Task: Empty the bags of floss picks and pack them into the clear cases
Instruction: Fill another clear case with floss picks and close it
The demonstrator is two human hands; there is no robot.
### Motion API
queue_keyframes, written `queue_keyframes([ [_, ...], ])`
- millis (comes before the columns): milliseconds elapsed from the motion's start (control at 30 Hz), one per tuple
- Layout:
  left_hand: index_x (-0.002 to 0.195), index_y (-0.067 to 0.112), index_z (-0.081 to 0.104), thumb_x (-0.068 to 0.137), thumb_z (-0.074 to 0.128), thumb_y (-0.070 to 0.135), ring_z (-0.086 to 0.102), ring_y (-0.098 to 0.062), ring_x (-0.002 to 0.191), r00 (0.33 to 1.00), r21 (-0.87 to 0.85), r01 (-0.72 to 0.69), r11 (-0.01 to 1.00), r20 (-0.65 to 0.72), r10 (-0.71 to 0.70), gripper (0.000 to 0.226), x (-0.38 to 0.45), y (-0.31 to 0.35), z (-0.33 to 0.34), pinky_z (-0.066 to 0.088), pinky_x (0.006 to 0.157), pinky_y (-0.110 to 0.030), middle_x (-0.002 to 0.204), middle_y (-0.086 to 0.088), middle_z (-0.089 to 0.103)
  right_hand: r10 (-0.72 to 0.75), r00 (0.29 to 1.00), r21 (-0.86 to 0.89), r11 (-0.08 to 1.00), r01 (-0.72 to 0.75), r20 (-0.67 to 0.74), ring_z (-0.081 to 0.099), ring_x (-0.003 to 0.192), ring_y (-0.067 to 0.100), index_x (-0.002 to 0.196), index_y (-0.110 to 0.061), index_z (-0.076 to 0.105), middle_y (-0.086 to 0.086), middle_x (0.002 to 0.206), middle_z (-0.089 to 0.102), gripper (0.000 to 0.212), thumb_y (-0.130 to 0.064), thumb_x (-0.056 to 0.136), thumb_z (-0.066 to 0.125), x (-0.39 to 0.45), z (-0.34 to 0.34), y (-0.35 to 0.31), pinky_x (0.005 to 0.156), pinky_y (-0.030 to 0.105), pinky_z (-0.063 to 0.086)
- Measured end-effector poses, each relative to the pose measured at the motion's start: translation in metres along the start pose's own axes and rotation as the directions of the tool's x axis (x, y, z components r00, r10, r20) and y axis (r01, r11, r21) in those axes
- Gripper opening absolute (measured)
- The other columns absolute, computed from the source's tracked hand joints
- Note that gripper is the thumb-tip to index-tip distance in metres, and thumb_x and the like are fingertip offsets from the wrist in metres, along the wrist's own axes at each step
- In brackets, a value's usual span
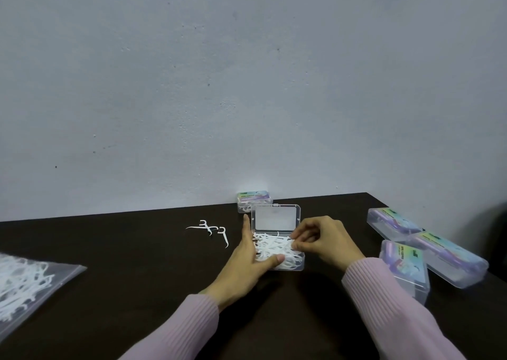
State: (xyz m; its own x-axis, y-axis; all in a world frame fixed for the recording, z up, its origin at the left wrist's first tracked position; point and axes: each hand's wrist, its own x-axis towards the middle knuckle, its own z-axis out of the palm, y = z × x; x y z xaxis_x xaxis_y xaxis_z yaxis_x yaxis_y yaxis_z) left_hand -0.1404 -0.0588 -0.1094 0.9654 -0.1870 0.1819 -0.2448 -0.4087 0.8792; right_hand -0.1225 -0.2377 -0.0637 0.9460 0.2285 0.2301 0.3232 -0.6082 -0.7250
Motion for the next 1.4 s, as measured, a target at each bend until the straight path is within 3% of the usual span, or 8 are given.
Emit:
queue_keyframes([
  [267,0.111,0.037,0.017,0.075,0.075,0.039,0.054,-0.003,0.112,0.991,0.120,-0.026,0.992,-0.127,0.041,0.068,0.000,-0.006,-0.004,0.041,0.098,-0.018,0.125,0.007,0.054,0.010,1.000,-0.012,1.000,-0.010,-0.018,0.061,0.068,0.003,0.081,-0.018,0.064,-0.002,0.079,0.066,0.014,-0.011,0.075,0.075,0.001,-0.001,0.001,0.059,0.008,0.048],
  [367,0.130,0.041,0.010,0.073,0.076,0.041,0.053,0.000,0.112,0.989,0.094,-0.002,0.996,-0.148,0.015,0.087,-0.001,-0.005,-0.005,0.039,0.093,-0.011,0.126,0.007,0.054,0.091,0.994,0.047,0.995,-0.088,-0.055,0.059,0.065,0.007,0.085,-0.017,0.054,0.003,0.080,0.063,0.017,-0.013,0.081,0.070,0.002,-0.001,0.006,0.055,0.013,0.048],
  [467,0.149,0.025,-0.012,0.076,0.071,0.046,0.040,-0.004,0.129,0.991,0.113,0.041,0.993,-0.133,-0.026,0.112,0.000,-0.005,-0.001,0.028,0.104,-0.016,0.143,0.009,0.039,0.228,0.973,0.191,0.954,-0.232,0.043,0.062,0.071,0.013,0.104,-0.011,0.049,0.006,0.090,0.061,0.020,-0.013,0.088,0.061,0.003,-0.001,0.008,0.056,0.018,0.053],
  [700,0.148,0.015,0.026,0.086,0.046,0.062,0.029,-0.017,0.139,0.946,0.458,0.216,0.862,-0.317,-0.068,0.080,-0.003,0.002,0.003,0.014,0.117,-0.042,0.148,-0.003,0.039,0.210,0.974,0.102,0.970,-0.219,0.088,0.062,0.074,0.009,0.111,-0.009,0.057,0.003,0.089,0.064,0.023,-0.009,0.088,0.060,0.005,0.006,0.012,0.062,0.014,0.051],
  [867,0.147,0.017,0.026,0.091,0.034,0.062,0.036,-0.011,0.134,0.951,0.637,0.227,0.737,-0.310,-0.025,0.073,0.003,0.009,0.008,0.001,0.116,-0.048,0.135,0.002,0.052,0.104,0.995,0.009,0.995,-0.104,-0.010,0.060,0.084,0.010,0.116,-0.021,0.052,0.001,0.093,0.062,0.028,-0.013,0.090,0.058,0.005,0.011,0.012,0.081,0.023,0.050],
  [1033,0.150,0.024,0.002,0.093,0.033,0.057,0.043,-0.010,0.123,0.957,0.696,0.185,0.694,-0.287,0.032,0.073,0.008,0.011,0.014,0.000,0.116,-0.046,0.110,0.008,0.060,0.045,0.999,-0.156,0.987,-0.049,-0.031,0.058,0.091,0.010,0.113,-0.019,0.060,0.001,0.101,0.060,0.021,-0.017,0.092,0.055,0.008,0.011,0.016,0.087,0.021,0.047],
  [1200,0.149,0.034,0.000,0.090,0.028,0.064,0.037,-0.011,0.126,0.983,0.799,0.115,0.591,-0.179,0.051,0.072,0.016,0.011,0.006,-0.008,0.112,-0.054,0.121,0.008,0.053,0.036,0.996,-0.191,0.980,-0.052,-0.083,0.057,0.086,0.008,0.109,-0.015,0.062,0.001,0.100,0.062,0.019,-0.018,0.091,0.057,0.009,0.009,0.020,0.080,0.016,0.046],
  [1400,0.140,0.035,0.028,0.089,0.026,0.065,0.038,-0.009,0.126,0.983,0.785,0.097,0.612,-0.173,0.067,0.060,0.021,0.004,0.004,-0.011,0.111,-0.057,0.121,0.010,0.050,0.041,0.996,-0.188,0.981,-0.056,-0.084,0.057,0.091,0.010,0.113,-0.014,0.059,0.003,0.106,0.062,0.022,-0.018,0.091,0.057,0.008,0.007,0.019,0.084,0.019,0.048],
])
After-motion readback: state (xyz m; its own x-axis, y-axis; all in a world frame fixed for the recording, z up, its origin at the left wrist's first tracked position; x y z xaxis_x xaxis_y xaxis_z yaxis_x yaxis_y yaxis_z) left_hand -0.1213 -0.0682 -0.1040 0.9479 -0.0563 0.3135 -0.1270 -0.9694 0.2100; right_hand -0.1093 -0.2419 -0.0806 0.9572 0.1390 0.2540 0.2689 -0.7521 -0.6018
